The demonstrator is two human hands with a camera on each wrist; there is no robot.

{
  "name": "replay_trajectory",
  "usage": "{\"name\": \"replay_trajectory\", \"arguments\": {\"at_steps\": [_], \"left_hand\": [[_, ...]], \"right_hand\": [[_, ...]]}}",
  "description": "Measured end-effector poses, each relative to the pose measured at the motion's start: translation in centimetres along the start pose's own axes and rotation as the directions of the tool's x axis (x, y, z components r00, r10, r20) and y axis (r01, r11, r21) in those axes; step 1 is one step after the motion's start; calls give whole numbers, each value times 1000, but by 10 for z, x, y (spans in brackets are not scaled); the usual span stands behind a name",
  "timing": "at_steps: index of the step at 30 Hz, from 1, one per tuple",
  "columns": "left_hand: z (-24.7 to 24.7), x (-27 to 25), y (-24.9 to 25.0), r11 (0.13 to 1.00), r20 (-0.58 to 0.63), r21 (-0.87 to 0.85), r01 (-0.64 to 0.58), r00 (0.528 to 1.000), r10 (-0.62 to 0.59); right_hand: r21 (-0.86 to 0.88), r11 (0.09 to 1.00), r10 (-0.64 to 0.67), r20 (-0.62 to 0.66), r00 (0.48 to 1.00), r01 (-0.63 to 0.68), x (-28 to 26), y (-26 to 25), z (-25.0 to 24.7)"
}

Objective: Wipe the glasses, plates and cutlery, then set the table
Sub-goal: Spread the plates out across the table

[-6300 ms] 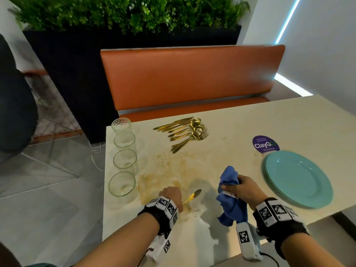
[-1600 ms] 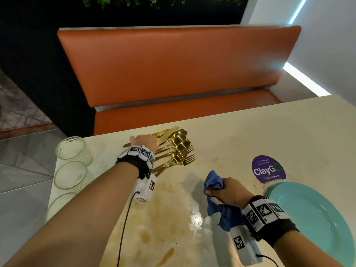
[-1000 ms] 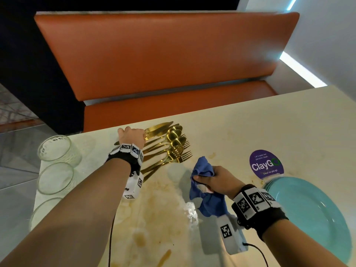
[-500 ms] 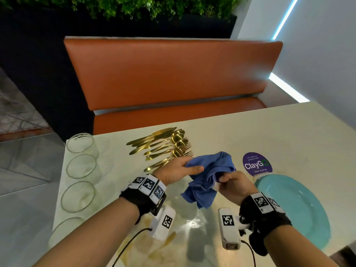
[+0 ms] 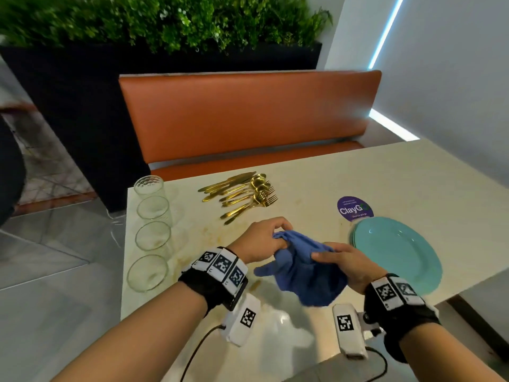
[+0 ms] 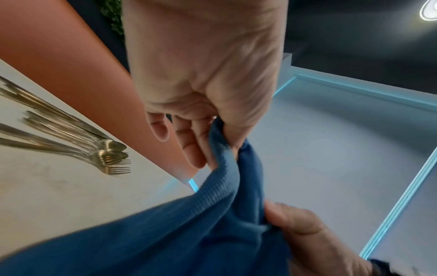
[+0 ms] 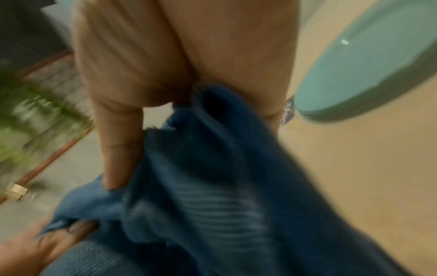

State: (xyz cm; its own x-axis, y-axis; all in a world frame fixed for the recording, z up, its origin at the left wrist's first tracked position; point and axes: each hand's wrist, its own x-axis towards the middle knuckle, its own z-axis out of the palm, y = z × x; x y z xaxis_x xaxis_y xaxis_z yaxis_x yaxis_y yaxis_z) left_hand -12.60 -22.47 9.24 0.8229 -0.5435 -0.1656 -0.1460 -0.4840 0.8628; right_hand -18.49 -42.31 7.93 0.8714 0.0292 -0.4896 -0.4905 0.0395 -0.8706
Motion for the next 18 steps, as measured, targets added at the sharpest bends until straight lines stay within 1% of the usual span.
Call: {"name": "replay_trajectory", "arguments": {"at_steps": [1,3,5,7,9,11,13,14,16,18], "left_hand": [[2,-9,1,1000,0,22,20,1000,-20],[6,-26,0,996,-9,60,64,998,-64],[9,-44,-1,992,-18,78,97,995,-96],[14,-62,-2,988,4,99,122,992,-123],[20,-82,-6,983,33,108,151,987,-155],[26,-102,-12,974,63,106,201,976,-208],[27,-122,-19,959,114,135,248,958,-263],[26,-127,-22,950,140,162,269,946,-292],[15,-145,-27,925,119,211,317,931,-346],[-1,-159,-33,902,49,254,350,926,-373]], "right_hand": [[-94,996,-8,-8,1000,7,-6,1,-1],[-262,965,-25,18,1000,29,-17,0,-2],[-426,903,-37,39,999,50,-26,1,-8],[-543,836,-20,103,994,74,-32,2,-11],[-599,795,15,176,984,96,-39,3,-12],[-634,765,43,220,975,110,-45,7,-10],[-669,727,41,268,963,155,-51,12,0],[-702,686,29,288,957,191,-50,16,5],[-770,575,-44,309,950,277,-50,22,24],[-780,526,-164,300,940,341,-50,25,48]]}}
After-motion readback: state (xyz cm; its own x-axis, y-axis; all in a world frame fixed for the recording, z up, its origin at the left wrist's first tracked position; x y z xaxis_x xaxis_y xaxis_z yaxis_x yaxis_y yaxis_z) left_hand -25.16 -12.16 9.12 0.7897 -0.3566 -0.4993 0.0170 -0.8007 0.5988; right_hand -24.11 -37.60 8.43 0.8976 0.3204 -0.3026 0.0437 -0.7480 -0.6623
